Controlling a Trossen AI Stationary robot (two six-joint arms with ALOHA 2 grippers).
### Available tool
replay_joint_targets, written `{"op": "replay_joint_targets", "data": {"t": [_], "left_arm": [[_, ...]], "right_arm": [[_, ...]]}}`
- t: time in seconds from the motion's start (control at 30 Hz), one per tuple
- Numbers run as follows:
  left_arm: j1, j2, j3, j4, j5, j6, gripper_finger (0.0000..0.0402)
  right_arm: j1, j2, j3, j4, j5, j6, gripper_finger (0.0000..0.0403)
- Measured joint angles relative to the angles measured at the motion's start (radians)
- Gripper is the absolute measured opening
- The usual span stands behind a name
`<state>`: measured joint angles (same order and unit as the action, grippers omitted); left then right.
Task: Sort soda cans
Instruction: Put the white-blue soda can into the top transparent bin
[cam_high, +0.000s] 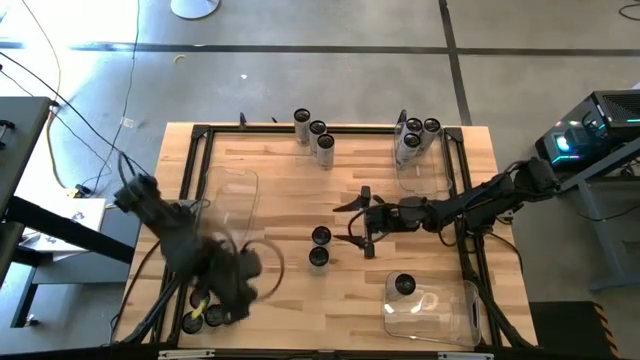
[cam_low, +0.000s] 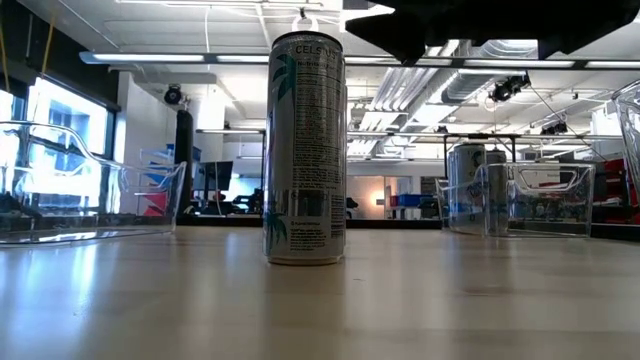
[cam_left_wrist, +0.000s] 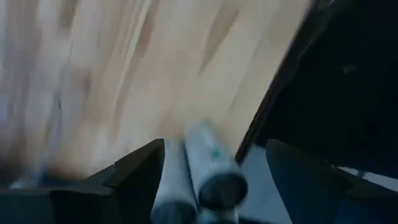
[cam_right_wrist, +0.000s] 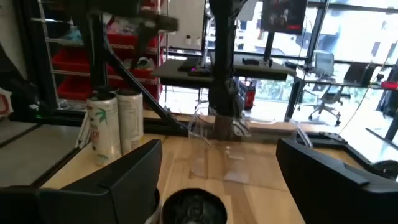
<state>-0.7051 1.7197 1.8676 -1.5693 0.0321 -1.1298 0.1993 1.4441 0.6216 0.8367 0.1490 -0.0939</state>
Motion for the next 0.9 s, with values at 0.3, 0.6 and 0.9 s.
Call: {"op": "replay_joint_targets", "data": {"t": [0.3, 0.6, 0.9], "left_arm": [[-0.253, 0.075, 0.032, 0.063, 0.094, -0.668, 0.0268], [-0.422, 0.075, 0.019, 0.058, 0.02, -1.127, 0.0269], [-0.427, 0.105, -0.022, 0.005, 0.008, -1.01, 0.0274]], "right_arm": [[-0.009, 0.0, 0.0, 0.016, 0.002, -0.087, 0.0312], [-0.01, 0.0, -0.001, 0.042, 0.0, -0.117, 0.0312], [-0.009, 0.0, -0.001, 0.044, 0.0, -0.055, 0.0312]]}}
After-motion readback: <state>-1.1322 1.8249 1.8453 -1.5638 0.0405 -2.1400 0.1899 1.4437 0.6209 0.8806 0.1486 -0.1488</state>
